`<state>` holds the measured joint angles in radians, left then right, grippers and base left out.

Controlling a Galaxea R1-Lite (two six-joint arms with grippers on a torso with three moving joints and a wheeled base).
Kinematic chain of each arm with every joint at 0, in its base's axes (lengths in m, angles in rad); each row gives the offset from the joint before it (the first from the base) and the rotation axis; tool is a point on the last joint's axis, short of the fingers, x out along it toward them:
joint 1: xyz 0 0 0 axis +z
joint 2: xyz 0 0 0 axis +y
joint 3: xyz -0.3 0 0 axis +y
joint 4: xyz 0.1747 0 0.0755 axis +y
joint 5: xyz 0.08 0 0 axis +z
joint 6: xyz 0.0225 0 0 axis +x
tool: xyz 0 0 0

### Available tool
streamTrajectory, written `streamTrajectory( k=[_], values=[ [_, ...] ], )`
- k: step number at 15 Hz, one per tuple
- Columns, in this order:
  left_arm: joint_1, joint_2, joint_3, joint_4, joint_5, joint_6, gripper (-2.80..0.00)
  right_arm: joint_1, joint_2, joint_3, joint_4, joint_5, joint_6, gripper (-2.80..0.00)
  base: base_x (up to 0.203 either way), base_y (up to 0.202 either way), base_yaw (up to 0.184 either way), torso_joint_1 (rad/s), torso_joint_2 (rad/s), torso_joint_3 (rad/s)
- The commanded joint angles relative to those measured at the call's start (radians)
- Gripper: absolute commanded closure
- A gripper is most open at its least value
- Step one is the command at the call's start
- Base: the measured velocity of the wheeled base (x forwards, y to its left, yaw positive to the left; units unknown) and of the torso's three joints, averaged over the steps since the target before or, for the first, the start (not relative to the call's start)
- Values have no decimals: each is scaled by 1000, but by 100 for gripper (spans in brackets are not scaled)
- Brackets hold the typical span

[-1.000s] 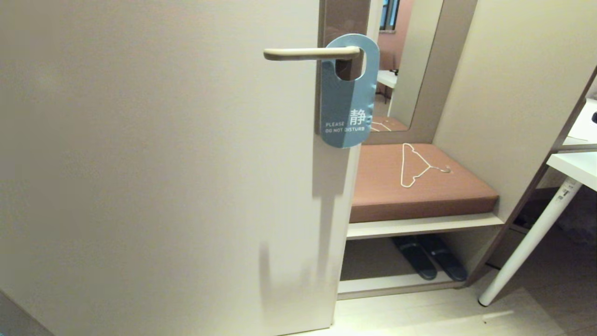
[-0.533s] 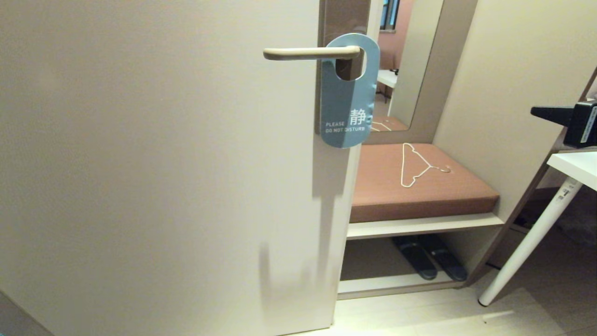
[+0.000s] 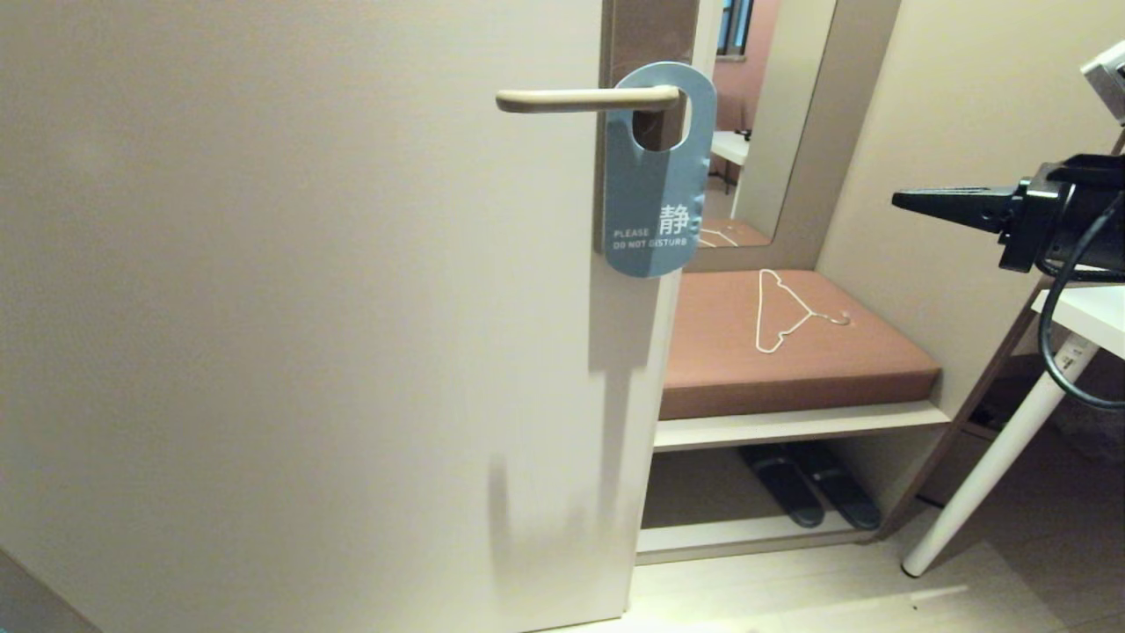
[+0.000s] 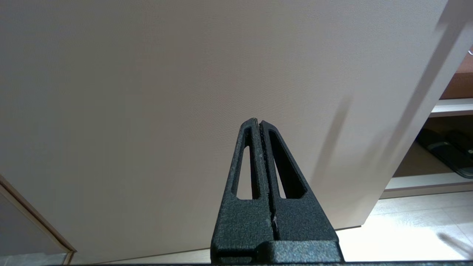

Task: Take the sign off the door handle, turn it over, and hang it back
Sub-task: Take down the sign

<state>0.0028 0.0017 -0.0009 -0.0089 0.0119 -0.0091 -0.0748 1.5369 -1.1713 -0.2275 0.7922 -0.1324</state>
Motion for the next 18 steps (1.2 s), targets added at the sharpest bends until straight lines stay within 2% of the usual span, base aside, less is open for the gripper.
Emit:
streamTrajectory(
  k=[1,3,4,7,14,15,18],
  values=[
    [0,0,1,0,0,0,0,17,57,-24,-15,87,0,0,0,0,0,0,0,0],
    [0,0,0,0,0,0,0,46,79,-40,-20,180,-2,0,0,0,0,0,0,0],
    [0,0,1,0,0,0,0,68,91,-51,-20,194,-2,0,0,0,0,0,0,0],
    [0,0,1,0,0,0,0,110,116,-73,-20,196,-3,0,0,0,0,0,0,0],
    [0,0,-1,0,0,0,0,151,135,-71,-21,197,-6,0,0,0,0,0,0,0],
    [0,0,1,0,0,0,0,153,137,-71,-21,198,-6,-280,0,0,0,0,0,0],
    [0,0,0,0,0,0,0,165,144,-70,-21,200,-7,-280,0,0,0,0,0,0]
  ],
)
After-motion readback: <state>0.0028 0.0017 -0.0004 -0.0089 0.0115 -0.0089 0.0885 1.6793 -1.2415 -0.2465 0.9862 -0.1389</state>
